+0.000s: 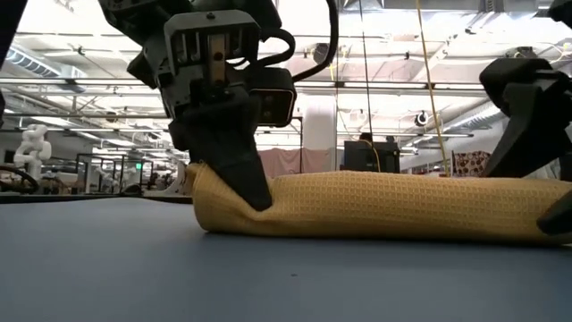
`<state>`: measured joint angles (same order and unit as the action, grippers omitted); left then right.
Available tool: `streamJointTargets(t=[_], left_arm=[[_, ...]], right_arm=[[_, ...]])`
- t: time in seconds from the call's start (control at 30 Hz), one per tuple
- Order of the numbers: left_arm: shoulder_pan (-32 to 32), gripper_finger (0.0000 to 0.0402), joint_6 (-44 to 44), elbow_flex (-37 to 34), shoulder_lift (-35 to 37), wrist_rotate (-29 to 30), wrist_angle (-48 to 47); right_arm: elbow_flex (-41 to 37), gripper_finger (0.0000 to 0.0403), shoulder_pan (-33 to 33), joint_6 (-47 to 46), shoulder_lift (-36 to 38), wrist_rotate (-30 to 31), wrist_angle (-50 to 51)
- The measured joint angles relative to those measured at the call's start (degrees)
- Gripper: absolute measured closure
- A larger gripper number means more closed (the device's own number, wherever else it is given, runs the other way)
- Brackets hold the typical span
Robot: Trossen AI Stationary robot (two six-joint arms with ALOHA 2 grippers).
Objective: Roll towel
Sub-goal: Roll the yellow towel
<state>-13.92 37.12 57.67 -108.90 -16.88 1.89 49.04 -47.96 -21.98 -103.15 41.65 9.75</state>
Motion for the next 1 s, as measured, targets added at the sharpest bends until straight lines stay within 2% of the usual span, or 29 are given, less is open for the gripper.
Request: streamJointTargets(t=[0.13, 0.23, 0.33, 0.57, 0.63, 0.77, 0.87, 1.0], left_arm=[[0.37, 0.0348, 0.11, 0.02, 0.00, -2.02, 0.02], [0.39, 0.0348, 1.12, 0.02, 0.00, -3.07, 0.02], [0.33, 0.0348, 1.55, 0.04, 0.00, -3.09, 0.12], [-1.09, 0.0347, -1.22, 0.07, 0.00, -1.44, 0.11], [-1.74, 0.0342, -1.66, 0.07, 0.00, 0.24, -0.04], [-2.98, 0.0309, -3.40, 0.17, 0.09, 2.55, -1.81], [-3.47, 0.0263, -3.73, 0.17, 1.64, 3.76, -5.26], [-3.49, 0.0198, -6.50, 0.15, 5.53, 6.84, -10.67]], right_arm=[[0.02, 0.0189, 1.30, -0.87, 0.02, -0.76, 0.12], [0.04, 0.0204, 3.00, -4.26, 0.02, -2.06, 1.16], [0.04, 0.0243, 5.18, -8.54, 0.04, -6.27, 2.49], [0.31, 0.0374, 10.48, -12.48, 0.59, -18.22, 2.67], [0.31, 0.0387, 11.98, -13.06, 0.77, -21.67, 2.84], [0.31, 0.0370, 14.71, -13.38, 0.92, -29.22, 1.73], [0.31, 0.0363, 16.57, -12.98, 0.85, -34.66, 0.23], [0.28, 0.0379, 20.45, -12.51, 0.92, -43.09, -0.14]])
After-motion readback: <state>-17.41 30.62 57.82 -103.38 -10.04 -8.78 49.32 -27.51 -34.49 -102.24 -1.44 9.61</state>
